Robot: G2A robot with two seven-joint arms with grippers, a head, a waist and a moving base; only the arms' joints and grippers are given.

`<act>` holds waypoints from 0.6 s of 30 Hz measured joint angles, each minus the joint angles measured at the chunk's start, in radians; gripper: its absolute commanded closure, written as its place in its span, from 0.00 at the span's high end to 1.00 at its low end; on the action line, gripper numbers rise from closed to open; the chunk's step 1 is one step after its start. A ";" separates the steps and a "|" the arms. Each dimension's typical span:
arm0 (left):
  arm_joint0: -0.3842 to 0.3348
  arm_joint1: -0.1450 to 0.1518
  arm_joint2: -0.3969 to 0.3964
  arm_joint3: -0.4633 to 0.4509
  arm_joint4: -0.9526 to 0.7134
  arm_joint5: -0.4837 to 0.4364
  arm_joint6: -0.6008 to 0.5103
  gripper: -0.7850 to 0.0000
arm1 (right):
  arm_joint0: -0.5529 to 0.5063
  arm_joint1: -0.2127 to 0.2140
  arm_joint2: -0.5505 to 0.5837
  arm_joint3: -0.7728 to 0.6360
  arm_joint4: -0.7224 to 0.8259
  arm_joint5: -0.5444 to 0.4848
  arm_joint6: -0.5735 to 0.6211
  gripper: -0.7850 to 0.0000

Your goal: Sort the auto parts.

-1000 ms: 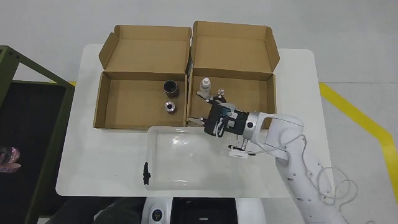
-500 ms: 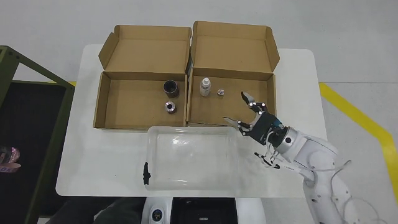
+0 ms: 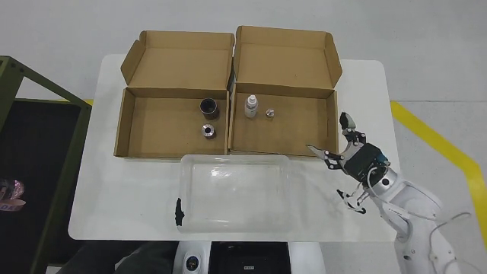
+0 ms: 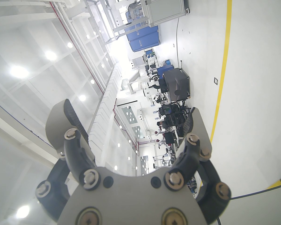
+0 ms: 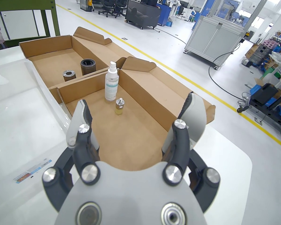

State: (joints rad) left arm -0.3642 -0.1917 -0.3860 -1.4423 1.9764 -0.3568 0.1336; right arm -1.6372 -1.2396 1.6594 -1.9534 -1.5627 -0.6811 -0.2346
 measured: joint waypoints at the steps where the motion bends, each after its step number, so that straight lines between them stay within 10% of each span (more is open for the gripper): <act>1: 0.000 0.000 0.000 0.000 0.000 0.000 0.000 1.00 | -0.003 0.001 0.006 0.003 0.003 0.001 -0.004 0.96; 18: 0.000 0.000 0.000 0.000 0.000 0.000 0.000 1.00 | -0.040 0.016 0.062 -0.004 0.024 0.023 -0.017 1.00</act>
State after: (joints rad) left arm -0.3642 -0.1917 -0.3860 -1.4423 1.9764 -0.3568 0.1336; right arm -1.6772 -1.2236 1.7213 -1.9578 -1.5388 -0.6581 -0.2518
